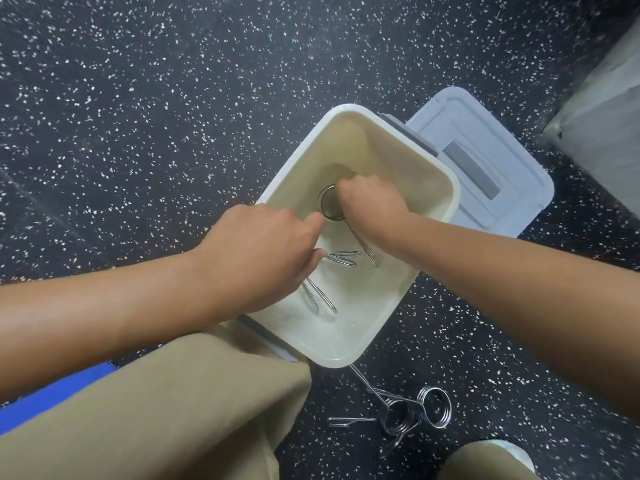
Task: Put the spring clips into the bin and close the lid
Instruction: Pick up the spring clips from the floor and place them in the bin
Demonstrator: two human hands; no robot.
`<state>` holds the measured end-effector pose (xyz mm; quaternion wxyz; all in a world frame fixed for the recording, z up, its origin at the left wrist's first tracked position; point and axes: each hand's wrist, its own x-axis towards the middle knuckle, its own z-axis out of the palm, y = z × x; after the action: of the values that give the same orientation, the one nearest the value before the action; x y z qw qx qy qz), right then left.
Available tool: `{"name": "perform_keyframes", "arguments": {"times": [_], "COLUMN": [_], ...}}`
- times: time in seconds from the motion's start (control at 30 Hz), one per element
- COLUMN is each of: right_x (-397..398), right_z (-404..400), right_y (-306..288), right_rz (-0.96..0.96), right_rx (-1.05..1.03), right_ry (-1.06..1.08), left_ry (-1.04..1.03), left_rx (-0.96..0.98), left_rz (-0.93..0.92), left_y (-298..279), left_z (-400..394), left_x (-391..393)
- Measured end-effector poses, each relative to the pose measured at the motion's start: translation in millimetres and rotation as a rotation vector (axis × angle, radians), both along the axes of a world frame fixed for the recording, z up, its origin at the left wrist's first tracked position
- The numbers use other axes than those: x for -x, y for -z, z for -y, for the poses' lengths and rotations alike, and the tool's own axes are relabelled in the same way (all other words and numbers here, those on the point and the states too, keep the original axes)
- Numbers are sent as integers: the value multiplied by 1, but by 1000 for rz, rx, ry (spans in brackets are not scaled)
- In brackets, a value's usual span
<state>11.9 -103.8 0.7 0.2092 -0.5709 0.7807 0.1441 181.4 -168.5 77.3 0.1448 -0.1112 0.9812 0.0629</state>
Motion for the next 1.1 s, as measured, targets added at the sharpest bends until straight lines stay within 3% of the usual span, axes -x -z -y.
{"name": "perform_keyframes", "arguments": {"times": [0.27,0.6,0.87,1.1], "right_x": [9,20,13,7], "right_z": [-2,-53,-120,-200], "right_y": [-2,-52,-120,-125], "right_rz": [5,148,397,453], "right_rx": [20,233,265,224], "right_ry": [40,-21,172,358], "left_ry": [-5,40,186,435], "left_rx": [-15,-65,-102,-132], "left_rz": [22,-4,-24,4], "left_y": [-1,-3,-13,-21], "left_z": [-2,-12,-36,-75], "left_x": [0,10,32,45]}}
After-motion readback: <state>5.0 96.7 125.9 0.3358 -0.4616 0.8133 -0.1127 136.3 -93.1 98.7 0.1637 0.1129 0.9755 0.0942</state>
